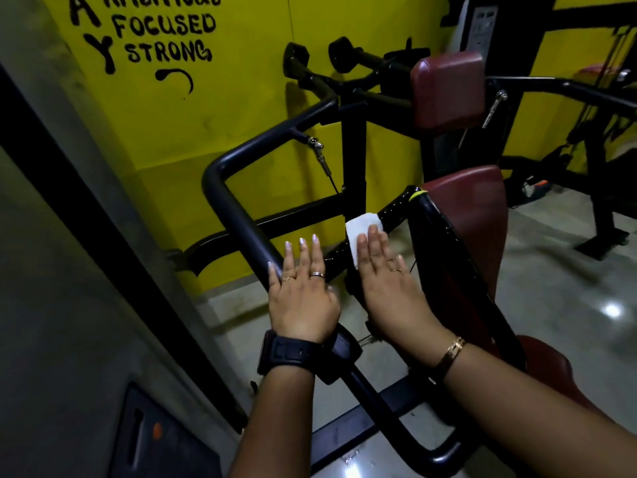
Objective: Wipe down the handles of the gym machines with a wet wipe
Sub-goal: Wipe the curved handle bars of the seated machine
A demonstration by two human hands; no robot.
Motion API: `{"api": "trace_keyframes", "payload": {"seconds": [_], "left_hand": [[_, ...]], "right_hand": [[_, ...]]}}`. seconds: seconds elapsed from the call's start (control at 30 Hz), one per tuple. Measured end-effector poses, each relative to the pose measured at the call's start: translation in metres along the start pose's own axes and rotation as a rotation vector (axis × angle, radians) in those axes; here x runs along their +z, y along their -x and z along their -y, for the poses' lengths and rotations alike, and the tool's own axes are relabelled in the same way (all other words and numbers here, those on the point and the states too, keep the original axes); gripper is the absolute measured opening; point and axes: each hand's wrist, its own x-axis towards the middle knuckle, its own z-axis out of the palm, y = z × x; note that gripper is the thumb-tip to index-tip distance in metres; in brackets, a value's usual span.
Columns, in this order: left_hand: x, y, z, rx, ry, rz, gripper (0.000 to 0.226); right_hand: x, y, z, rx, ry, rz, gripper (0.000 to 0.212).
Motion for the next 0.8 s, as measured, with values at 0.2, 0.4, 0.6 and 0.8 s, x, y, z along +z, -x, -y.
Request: {"api": "trace_keyframes", "payload": {"seconds": [0.2,0.4,0.6,0.8], "left_hand": [[0.001,0.000,0.000,-0.002,0.017,-0.009,0.075],[-0.001,0.002,0.000,-0.005,0.028,-0.003,0.073],[-0.001,0.001,0.000,0.002,0.030,0.002,0.072],[-0.002,0.002,0.000,0.001,0.028,0.000,0.070]], "right_hand": [[-0.001,0.004,0.012,-0.164,-0.026,-0.009,0.067],[0.000,-0.005,-0.006,0.076,-0.096,-0.059,0.087],[0.000,-0.004,0.022,0.122,-1.080,-0.089,0.089],[0.009,-0.015,0.022,0.302,-1.839,-0.112,0.083]]}}
